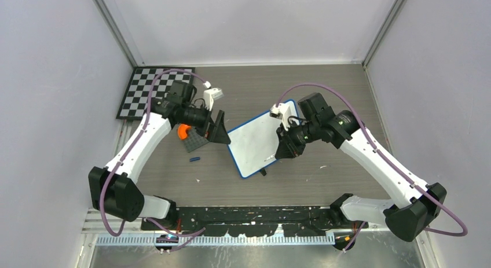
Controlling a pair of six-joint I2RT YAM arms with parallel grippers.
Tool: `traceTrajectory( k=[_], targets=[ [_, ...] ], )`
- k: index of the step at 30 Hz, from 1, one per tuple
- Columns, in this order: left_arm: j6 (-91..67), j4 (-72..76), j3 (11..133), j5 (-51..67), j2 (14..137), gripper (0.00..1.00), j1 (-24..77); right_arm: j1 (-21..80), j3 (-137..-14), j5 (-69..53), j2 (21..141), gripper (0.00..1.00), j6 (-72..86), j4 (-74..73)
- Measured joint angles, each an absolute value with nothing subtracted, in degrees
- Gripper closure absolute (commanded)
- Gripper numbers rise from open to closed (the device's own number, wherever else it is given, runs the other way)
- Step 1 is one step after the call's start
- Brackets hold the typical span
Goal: Write a sentence on the whiteboard
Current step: Hold the whiteboard at the center of the board.
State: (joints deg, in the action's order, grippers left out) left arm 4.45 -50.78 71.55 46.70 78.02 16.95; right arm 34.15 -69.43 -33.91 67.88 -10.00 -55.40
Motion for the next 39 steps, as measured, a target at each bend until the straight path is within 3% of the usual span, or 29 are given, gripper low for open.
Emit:
traceTrajectory(
  k=[26,39],
  targets=[
    [5.39,-48.66,70.76,44.58,82.06,0.29,23.62,38.11,-69.52,-31.48,67.85,1.00,-9.76,-53.63],
    [6.20,-48.71,70.08,44.80,82.30,0.47,23.88,39.16,-69.34,-31.94,67.88,1.00,-9.76,-52.62]
  ],
)
